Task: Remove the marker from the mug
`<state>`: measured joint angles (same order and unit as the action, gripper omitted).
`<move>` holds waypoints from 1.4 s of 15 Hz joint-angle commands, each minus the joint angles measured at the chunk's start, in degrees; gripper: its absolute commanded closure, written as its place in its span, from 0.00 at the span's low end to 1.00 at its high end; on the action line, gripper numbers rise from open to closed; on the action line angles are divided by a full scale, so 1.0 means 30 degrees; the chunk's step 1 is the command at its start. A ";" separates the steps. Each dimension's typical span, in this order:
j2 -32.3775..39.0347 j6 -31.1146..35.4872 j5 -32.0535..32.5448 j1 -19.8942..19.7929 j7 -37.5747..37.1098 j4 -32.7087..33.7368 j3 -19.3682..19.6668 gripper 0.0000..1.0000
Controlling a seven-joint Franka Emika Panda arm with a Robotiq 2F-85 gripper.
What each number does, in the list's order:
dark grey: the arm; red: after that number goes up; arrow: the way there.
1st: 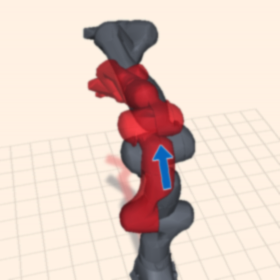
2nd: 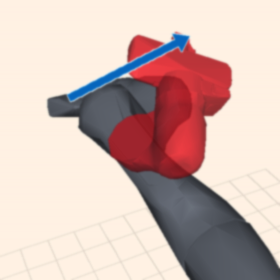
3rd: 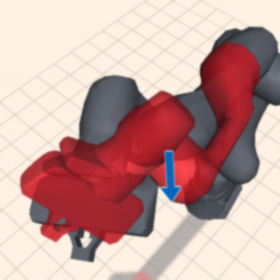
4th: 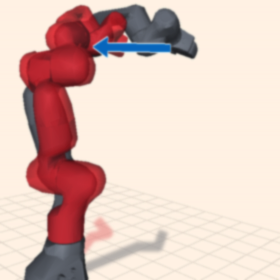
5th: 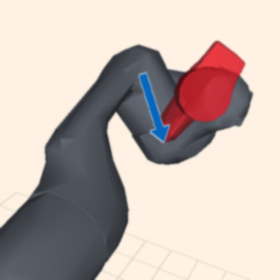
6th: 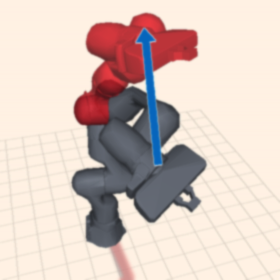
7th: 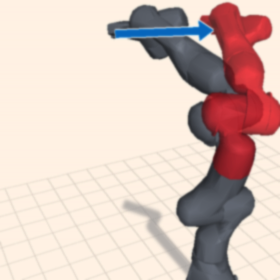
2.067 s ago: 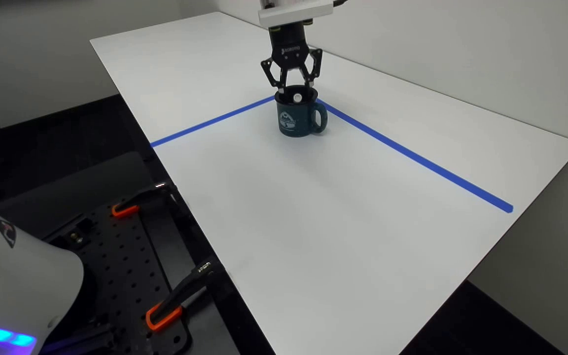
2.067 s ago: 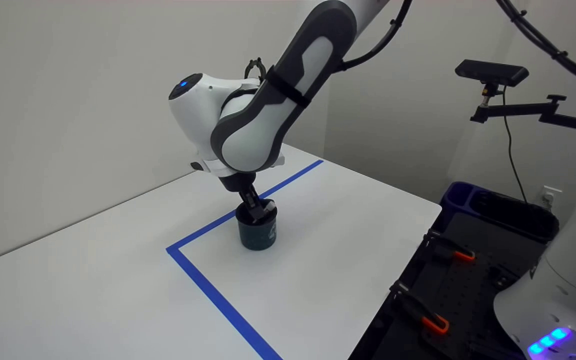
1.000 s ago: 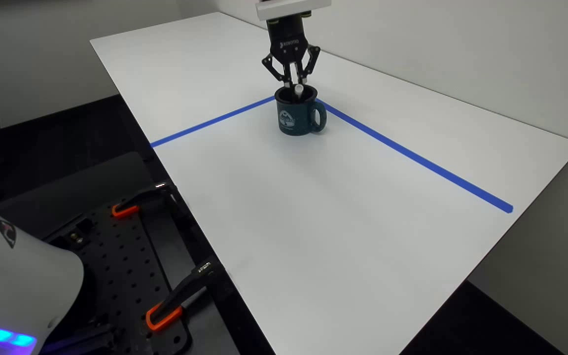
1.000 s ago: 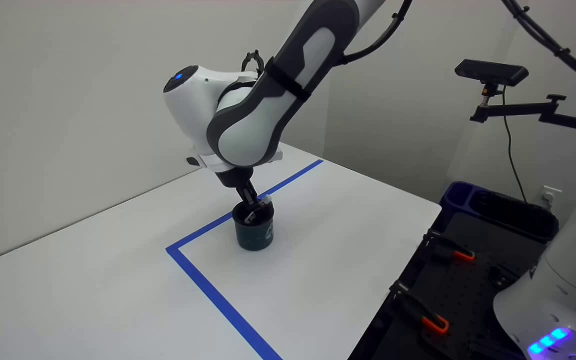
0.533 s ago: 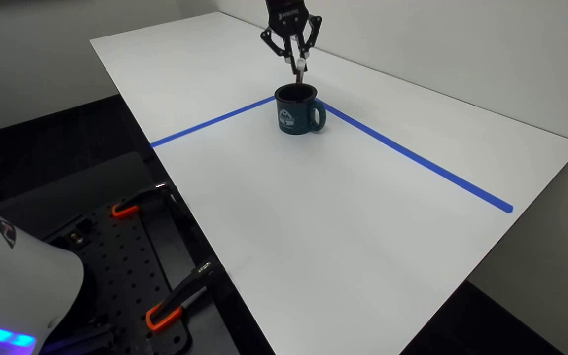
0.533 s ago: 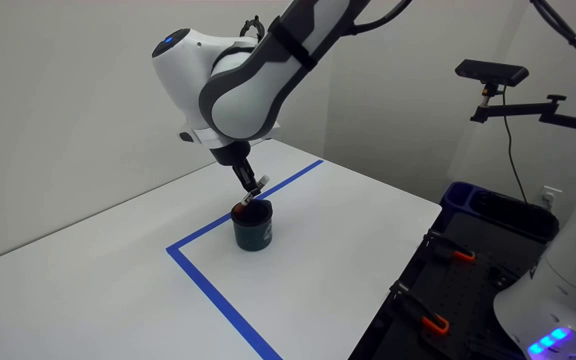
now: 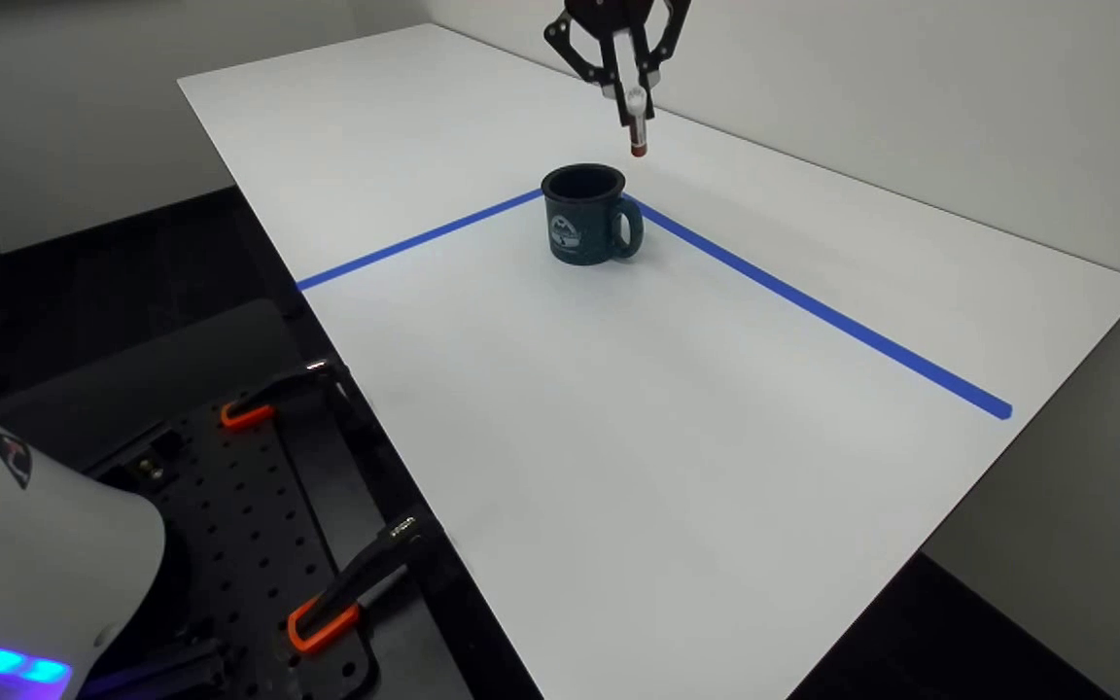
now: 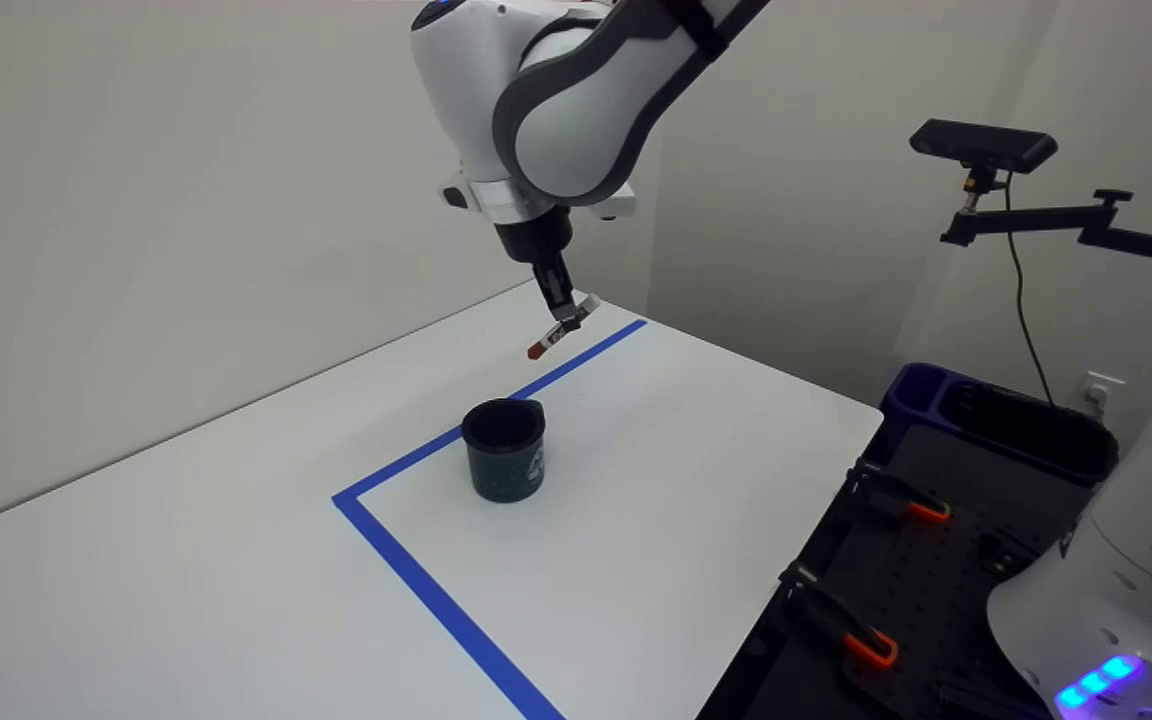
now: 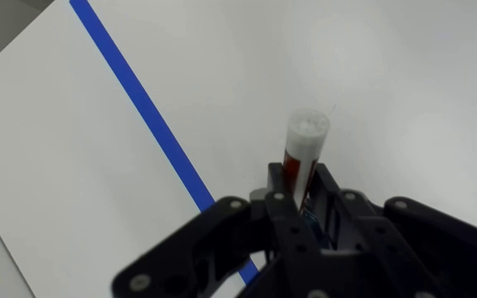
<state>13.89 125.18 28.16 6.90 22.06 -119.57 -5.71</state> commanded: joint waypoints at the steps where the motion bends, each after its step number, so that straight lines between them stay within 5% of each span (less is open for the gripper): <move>1: -0.1740 0.2355 -0.1532 -0.1229 0.0492 -0.2671 0.0302 0.95; 11: 0.0131 0.6644 -0.7569 -0.3273 0.4694 -0.4077 0.0190 0.95; 21: 0.3260 0.6256 -0.7231 -0.3761 0.4290 -0.1887 0.0341 0.95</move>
<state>20.79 144.25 6.47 -4.02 34.63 -128.25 -4.55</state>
